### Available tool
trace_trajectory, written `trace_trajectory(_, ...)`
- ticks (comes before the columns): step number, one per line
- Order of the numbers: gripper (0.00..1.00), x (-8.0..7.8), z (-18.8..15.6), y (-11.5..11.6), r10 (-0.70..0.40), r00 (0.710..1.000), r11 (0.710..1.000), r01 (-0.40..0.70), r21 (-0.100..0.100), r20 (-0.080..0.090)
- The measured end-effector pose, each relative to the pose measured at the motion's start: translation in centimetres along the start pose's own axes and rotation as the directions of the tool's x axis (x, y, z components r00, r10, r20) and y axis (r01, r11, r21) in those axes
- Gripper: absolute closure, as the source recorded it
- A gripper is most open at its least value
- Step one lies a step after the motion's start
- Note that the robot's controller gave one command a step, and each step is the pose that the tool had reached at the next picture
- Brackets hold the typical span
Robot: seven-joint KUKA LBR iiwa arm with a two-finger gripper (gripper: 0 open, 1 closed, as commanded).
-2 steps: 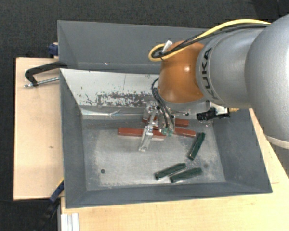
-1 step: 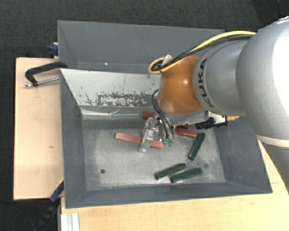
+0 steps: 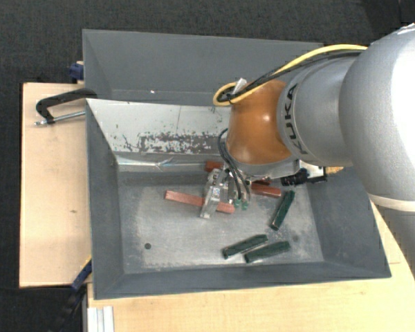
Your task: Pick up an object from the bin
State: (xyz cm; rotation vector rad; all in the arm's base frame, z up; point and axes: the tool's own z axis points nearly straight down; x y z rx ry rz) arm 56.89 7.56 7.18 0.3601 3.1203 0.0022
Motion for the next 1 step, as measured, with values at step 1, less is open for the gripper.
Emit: trace_trajectory(1,1.0,0.64,-14.01,-2.73,-0.023,1.0,1.0,0.023,-0.001,0.005)
